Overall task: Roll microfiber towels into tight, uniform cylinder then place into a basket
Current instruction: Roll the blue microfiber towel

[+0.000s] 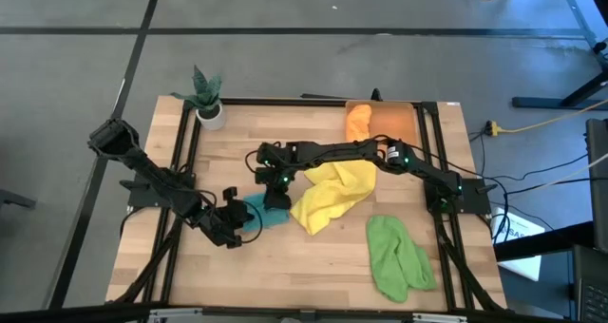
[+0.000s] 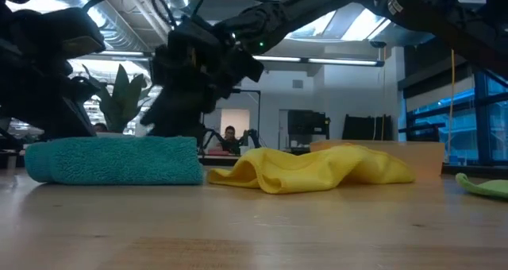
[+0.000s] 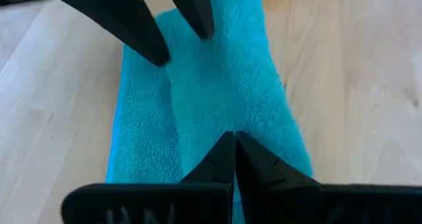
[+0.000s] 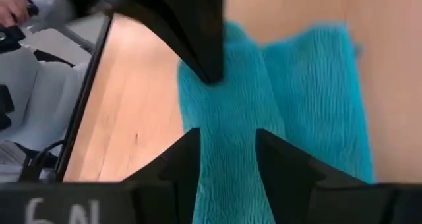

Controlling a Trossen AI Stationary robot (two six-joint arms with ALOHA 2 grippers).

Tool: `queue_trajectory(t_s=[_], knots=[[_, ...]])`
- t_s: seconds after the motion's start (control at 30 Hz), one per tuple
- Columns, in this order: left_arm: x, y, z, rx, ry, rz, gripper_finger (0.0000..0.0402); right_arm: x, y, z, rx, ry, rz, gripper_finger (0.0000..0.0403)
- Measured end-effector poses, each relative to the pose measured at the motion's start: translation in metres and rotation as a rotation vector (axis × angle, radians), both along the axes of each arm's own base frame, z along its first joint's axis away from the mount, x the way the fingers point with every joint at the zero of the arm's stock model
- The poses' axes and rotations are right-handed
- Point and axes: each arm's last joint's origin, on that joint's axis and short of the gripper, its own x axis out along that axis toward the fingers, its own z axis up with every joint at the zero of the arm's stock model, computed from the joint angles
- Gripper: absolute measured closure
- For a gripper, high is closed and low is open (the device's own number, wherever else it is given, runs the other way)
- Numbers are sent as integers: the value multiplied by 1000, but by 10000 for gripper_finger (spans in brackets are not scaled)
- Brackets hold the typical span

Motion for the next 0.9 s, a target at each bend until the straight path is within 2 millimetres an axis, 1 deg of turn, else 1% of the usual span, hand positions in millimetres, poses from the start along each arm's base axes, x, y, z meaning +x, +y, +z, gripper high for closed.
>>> queue_trajectory(t_s=[0.17,0.27,0.33,0.53,0.77,0.83,0.9], knots=[[1,1,-4,13,18,8,398,7,3,19,-50,-113,60,261],[2,3,-4,13,18,15,398,9,11,29,-74,-157,100,262],[2,3,-4,14,20,19,398,9,22,34,-88,-169,137,262],[2,3,-4,6,26,12,398,2,65,32,-157,-167,298,262],[2,3,-4,5,26,13,398,-9,96,23,-471,-44,253,262],[2,3,-4,5,26,13,398,-10,104,22,-529,-30,245,262],[2,3,-4,5,26,13,398,-11,111,22,-550,-33,249,262]])
